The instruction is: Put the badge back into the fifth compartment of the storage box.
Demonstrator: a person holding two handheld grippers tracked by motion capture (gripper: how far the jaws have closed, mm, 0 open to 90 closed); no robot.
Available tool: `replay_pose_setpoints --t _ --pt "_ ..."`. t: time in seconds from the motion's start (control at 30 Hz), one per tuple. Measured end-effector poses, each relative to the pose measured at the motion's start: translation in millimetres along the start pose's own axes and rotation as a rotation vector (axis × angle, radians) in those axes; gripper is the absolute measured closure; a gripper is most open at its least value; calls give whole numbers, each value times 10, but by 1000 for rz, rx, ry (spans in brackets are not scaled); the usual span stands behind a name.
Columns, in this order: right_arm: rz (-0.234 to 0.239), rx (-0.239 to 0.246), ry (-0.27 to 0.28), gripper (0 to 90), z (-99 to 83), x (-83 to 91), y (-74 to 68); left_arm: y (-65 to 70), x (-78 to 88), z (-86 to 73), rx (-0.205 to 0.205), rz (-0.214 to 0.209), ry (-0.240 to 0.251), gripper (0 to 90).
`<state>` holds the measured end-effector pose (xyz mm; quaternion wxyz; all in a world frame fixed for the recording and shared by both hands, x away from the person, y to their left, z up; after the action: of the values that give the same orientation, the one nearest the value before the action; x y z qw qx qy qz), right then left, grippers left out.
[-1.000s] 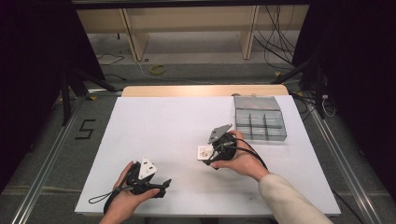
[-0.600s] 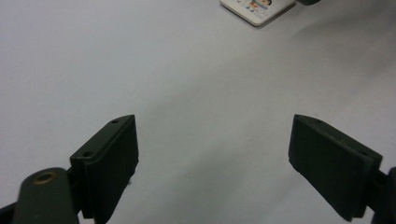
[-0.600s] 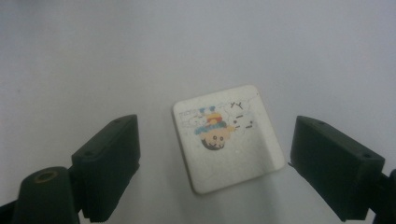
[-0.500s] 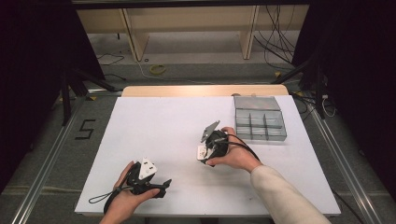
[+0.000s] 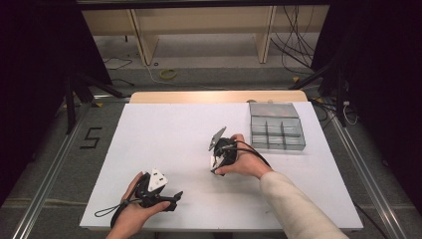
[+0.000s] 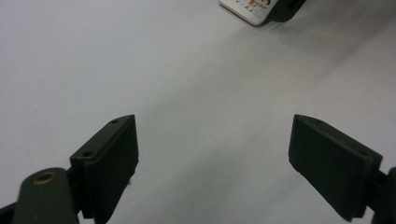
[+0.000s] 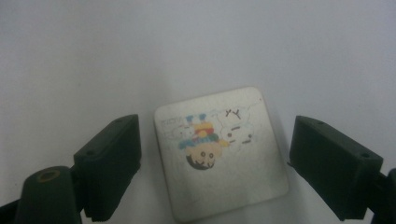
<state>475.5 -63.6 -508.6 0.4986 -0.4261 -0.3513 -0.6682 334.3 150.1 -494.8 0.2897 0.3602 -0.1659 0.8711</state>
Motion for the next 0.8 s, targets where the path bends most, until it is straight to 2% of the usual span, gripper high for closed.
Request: replay_pose_setpoints --t 0.13,0.3,0.33,0.37,0.57,0.7,0.77,0.8 --pt "0 0 -9 165 15 -35 12 -2 0 -1 0 0 0 154" --pt "33 -20 -11 174 15 -48 39 2 -3 1 -1 -1 0 154" --pt "34 -4 -18 183 10 -43 48 3 -4 1 -1 -1 0 154" --pt "35 -13 -13 193 14 -45 41 5 -6 2 0 -1 2 154" --pt "40 -1 -41 261 34 -28 28 5 0 2 -4 -1 -1 154" --pt "41 15 -69 318 44 -6 17 7 0 2 -2 -1 2 154" --pt "40 24 -63 331 46 -6 15 6 0 1 -5 -1 0 154" --pt "38 10 -62 337 50 -1 -1 6 0 1 -5 -1 0 154"
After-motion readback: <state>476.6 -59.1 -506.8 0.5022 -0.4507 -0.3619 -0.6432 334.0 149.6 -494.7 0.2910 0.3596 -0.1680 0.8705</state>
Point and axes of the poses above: each handheld gripper's, and its own axes: x roughly backward along the jaws, z roughly out of its top, y roughly to its right, the point moved 4 cm from there along -x, roughly forward along the jaws, and after that the axes turned 4 degrees about -y, right-handed, at the moved point
